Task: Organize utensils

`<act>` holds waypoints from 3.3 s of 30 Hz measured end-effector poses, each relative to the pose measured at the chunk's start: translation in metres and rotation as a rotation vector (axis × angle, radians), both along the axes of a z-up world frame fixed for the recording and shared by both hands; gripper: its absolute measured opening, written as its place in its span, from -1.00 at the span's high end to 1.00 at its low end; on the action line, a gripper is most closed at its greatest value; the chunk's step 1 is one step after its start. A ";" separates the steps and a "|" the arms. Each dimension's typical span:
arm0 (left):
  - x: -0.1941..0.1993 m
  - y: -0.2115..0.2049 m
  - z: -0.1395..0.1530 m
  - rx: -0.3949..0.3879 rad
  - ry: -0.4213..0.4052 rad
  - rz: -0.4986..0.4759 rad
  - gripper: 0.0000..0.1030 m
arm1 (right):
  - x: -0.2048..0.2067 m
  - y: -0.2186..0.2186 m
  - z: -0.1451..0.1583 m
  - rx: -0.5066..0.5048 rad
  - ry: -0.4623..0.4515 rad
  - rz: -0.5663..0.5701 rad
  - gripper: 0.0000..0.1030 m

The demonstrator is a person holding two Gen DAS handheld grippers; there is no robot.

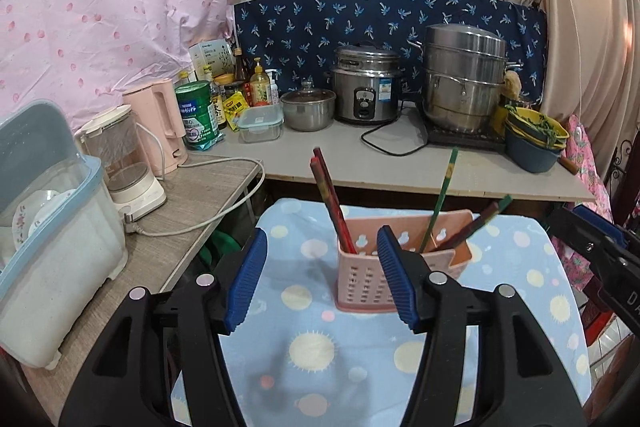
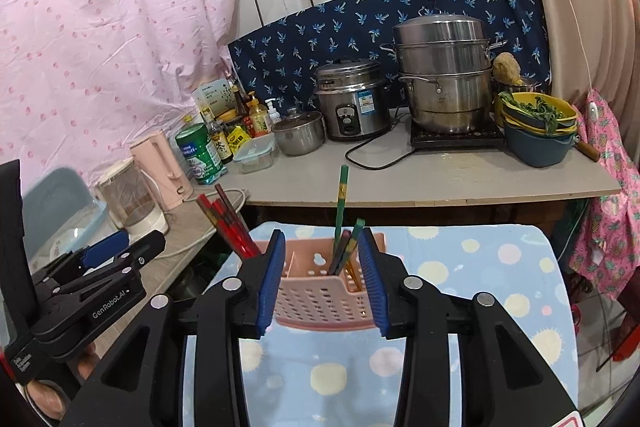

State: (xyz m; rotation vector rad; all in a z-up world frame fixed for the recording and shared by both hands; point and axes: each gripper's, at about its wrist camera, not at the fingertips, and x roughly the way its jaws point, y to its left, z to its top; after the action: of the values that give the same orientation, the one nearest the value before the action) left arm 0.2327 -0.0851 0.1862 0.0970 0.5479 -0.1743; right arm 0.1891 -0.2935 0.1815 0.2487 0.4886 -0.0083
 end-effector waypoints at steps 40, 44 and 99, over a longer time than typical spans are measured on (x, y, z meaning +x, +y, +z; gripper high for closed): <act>-0.082 0.036 -0.076 0.023 0.176 0.045 -0.78 | -0.101 0.028 -0.076 -0.131 0.145 -0.076 -0.69; -0.086 0.037 -0.079 0.022 0.175 0.046 -0.79 | -0.105 0.029 -0.083 -0.139 0.150 -0.088 -0.80; -0.092 0.028 -0.106 0.065 0.197 0.043 -0.81 | -0.107 0.026 -0.113 -0.150 0.209 -0.129 -0.87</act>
State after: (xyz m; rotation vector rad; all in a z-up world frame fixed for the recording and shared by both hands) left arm 0.1411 -0.0575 0.0800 0.1319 0.7515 -0.1250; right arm 0.0819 -0.2678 0.0681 0.1324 0.6764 -0.1977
